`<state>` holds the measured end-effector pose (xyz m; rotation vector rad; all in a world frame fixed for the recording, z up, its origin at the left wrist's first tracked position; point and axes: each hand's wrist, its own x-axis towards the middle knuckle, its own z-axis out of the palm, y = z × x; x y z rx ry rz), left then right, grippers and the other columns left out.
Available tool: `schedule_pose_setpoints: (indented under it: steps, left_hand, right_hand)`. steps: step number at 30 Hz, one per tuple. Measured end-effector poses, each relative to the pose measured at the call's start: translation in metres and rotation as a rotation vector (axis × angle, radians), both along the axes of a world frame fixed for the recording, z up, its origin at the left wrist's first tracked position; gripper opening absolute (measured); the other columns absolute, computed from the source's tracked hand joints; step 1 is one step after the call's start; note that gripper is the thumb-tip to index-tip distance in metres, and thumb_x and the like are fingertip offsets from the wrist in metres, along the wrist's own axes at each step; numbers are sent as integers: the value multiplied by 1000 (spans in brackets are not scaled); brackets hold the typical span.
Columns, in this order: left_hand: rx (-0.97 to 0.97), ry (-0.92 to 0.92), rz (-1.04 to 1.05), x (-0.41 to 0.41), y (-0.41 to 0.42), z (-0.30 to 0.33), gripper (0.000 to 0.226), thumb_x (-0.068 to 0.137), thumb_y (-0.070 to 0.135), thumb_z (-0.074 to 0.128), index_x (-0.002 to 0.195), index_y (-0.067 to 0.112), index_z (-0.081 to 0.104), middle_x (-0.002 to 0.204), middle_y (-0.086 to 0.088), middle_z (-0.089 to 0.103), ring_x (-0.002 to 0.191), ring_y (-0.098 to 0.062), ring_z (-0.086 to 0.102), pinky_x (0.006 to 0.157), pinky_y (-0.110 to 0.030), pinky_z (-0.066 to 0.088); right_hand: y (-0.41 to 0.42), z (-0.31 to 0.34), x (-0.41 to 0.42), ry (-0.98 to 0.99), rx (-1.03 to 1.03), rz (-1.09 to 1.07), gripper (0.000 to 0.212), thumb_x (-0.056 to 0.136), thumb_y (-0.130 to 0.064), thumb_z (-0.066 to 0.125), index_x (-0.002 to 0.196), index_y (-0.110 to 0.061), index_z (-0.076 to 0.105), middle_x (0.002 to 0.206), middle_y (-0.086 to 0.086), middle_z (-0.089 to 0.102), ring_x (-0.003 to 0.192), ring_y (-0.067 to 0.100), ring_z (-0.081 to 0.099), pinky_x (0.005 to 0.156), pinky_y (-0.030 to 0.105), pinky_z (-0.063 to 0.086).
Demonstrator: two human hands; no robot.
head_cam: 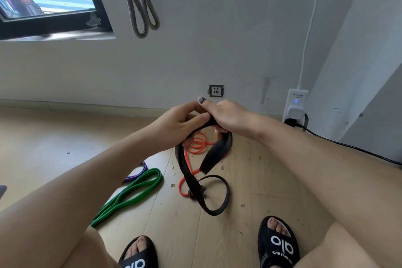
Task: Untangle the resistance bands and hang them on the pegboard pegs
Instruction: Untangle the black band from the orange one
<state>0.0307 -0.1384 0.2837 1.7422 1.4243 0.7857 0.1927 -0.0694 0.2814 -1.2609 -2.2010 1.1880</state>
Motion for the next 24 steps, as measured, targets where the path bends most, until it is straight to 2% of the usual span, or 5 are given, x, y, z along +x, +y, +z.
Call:
schedule_pose_setpoints:
  steps: [5,10,14,18,24]
  left_hand:
    - [-95,4,-49,-6,-3,1,63,96,59,40,87,-1,56,70,-5,50,64,-24,51,69,-41,45]
    - [-95,66,-11,-24,-6,1,48,108,46,36,73,33,67,67,12,60,66,-9,57,74,-34,42]
    - [-49,71,9,-19,-5,0,37,105,45,45,83,16,54,70,2,52,66,-17,51,71,-37,42]
    - [62,205,50,-14,-2,3,23,101,37,60,96,15,58,70,2,52,66,-16,49,66,-38,42]
    - [66,287,5,1,-2,4,10,99,26,62,92,19,61,65,4,63,49,1,51,50,-12,36]
  right_hand:
    - [3,16,2,84,161,-77,58,103,-46,51,53,-19,39,37,-12,35,50,18,54,52,23,51]
    - [18,23,31,116,307,-217,58,101,-40,54,51,-18,35,45,-3,30,49,21,36,58,33,35]
    - [24,8,42,-46,303,-248,54,104,-39,47,56,-15,43,46,-4,41,44,16,38,58,32,34]
    - [13,-6,31,-57,-62,-129,59,110,-42,30,77,-9,65,70,6,72,63,22,62,68,32,48]
    - [-1,2,4,95,-53,-15,62,106,-56,33,69,-13,58,60,3,59,58,17,54,73,37,45]
